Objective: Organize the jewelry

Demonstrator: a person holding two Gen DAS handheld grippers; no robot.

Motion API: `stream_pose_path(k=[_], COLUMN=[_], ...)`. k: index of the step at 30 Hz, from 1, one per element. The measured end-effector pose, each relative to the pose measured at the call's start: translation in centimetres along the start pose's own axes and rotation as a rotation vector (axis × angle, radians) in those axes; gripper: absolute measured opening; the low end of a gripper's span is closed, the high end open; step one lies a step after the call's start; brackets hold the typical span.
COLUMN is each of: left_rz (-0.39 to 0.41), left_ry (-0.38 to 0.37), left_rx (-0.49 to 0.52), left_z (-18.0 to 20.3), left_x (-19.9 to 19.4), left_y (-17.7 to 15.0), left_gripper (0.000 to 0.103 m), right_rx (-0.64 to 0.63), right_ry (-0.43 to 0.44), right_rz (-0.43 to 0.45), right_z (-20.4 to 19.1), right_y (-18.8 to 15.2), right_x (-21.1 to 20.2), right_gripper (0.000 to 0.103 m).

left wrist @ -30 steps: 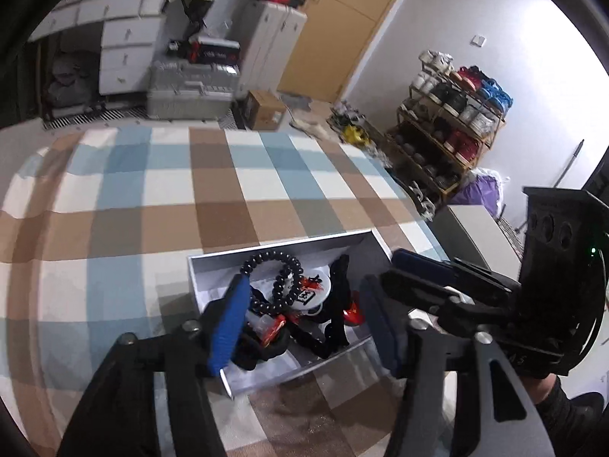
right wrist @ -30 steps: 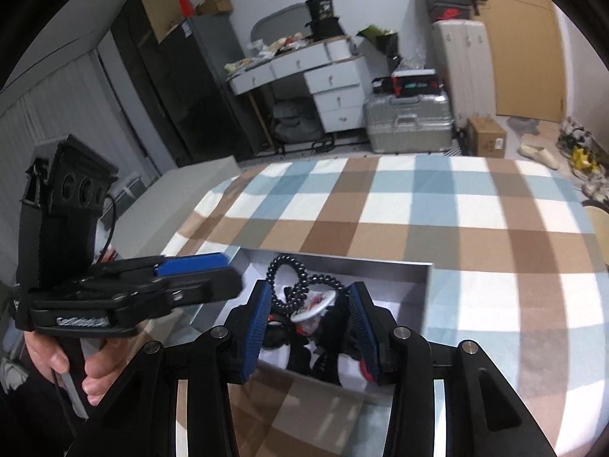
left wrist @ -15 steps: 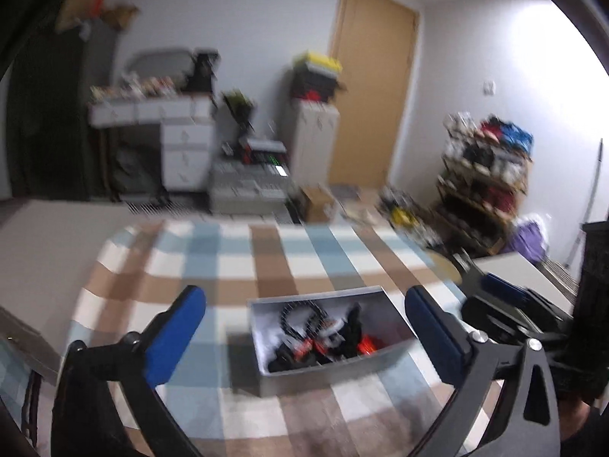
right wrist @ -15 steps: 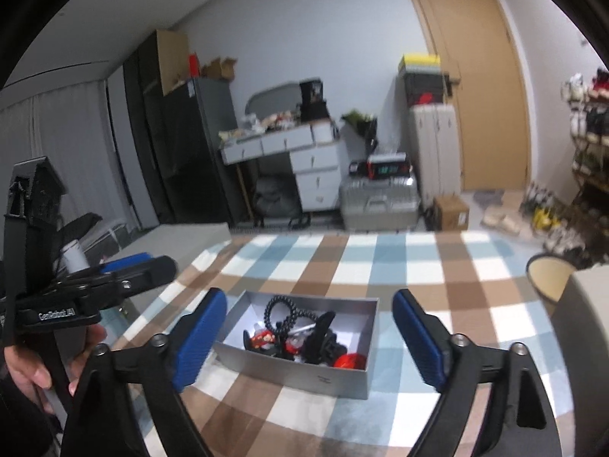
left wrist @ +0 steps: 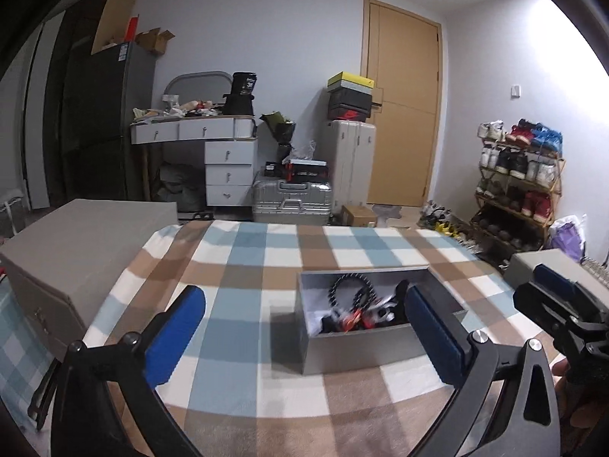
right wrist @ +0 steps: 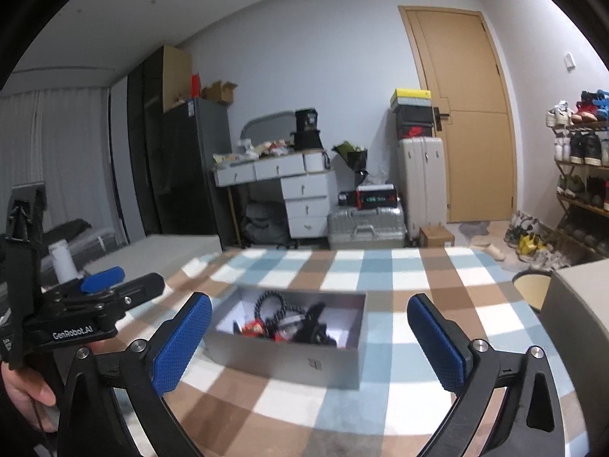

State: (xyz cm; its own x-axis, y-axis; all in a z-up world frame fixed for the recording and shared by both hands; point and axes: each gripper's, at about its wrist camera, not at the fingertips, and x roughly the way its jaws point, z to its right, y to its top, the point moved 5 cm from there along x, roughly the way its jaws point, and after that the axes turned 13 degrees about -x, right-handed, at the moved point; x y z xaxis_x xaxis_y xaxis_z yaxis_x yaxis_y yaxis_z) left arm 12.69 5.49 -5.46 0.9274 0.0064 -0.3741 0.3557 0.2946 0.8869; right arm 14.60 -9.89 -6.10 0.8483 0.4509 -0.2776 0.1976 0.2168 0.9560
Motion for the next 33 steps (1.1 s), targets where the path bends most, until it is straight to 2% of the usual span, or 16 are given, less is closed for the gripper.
stream_pose_path(k=[3, 8, 17, 33], left_rz=[0.006, 0.030, 0.024, 0.048], left_ry=[0.032, 0.040, 0.069, 0.052], left_rx=[0.025, 0.060, 0.062, 0.059], left_z=[0.0, 0.8, 0.5, 1.0], left_x=[-0.1, -0.6, -0.4, -1.0], left_y=[-0.8, -1.2, -2.1, -2.1], left_gripper=[0.102, 0.102, 0.102, 0.102], right_rx=[-0.003, -0.019, -0.023, -0.065], right_ry=[-0.010, -0.029, -0.028, -0.046], right_rz=[-0.021, -0.029, -0.046, -0.044], right_z=[-0.1, -0.2, -0.1, -0.9], right_y=[-0.9, -1.7, -2.4, -2.3], right_x=[0.4, 0.4, 0.6, 0.5], right_gripper=[0.103, 0.103, 0.103, 0.103])
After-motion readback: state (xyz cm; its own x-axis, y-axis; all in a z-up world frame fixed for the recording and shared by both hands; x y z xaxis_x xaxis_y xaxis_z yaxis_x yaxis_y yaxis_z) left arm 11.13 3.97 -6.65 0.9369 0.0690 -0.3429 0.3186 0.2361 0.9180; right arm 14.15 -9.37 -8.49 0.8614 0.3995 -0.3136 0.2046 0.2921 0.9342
